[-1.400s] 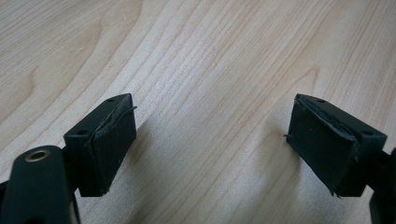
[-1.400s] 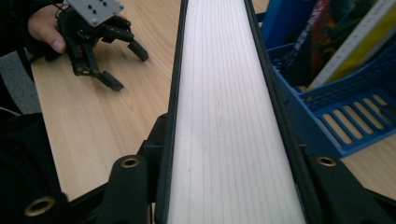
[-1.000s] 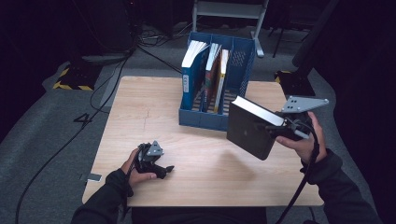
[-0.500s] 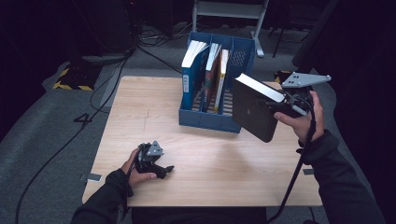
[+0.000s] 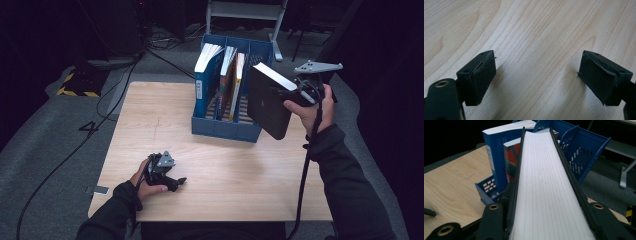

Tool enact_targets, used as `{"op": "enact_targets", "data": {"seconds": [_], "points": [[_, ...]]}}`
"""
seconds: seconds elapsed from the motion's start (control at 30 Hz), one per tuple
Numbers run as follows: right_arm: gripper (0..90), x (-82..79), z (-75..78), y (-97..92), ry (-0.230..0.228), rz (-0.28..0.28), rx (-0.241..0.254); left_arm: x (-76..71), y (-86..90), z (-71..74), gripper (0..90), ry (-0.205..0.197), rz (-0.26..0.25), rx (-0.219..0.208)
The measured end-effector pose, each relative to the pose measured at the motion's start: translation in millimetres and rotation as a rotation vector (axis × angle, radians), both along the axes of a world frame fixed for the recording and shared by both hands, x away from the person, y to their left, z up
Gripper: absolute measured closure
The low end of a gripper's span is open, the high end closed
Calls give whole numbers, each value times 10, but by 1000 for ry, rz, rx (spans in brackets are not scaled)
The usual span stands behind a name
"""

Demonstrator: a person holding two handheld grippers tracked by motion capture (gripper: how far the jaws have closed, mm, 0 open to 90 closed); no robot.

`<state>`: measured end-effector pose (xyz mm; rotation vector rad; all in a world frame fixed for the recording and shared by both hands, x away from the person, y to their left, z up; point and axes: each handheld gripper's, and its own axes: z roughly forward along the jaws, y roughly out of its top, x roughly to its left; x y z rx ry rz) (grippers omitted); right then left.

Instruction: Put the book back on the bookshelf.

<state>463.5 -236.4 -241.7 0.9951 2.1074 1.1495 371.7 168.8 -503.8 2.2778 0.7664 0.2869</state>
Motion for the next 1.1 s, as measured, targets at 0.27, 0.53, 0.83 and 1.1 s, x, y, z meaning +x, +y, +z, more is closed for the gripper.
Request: {"op": "enact_targets", "data": {"seconds": [0.27, 0.53, 0.83, 1.1], "points": [[534, 187, -79, 141, 11, -73, -2, 1, 0, 0, 147, 0, -2, 0], [534, 313, -138, 204, 9, -137, 15, 2, 0, 0, 147, 1, -3, -1], [534, 408, -196, 222, 12, -185, 38, 2, 0, 0, 147, 1, -3, -1], [534, 548, -264, 268, 13, -226, 53, 2, 0, 0, 147, 0, -3, -1]]}}
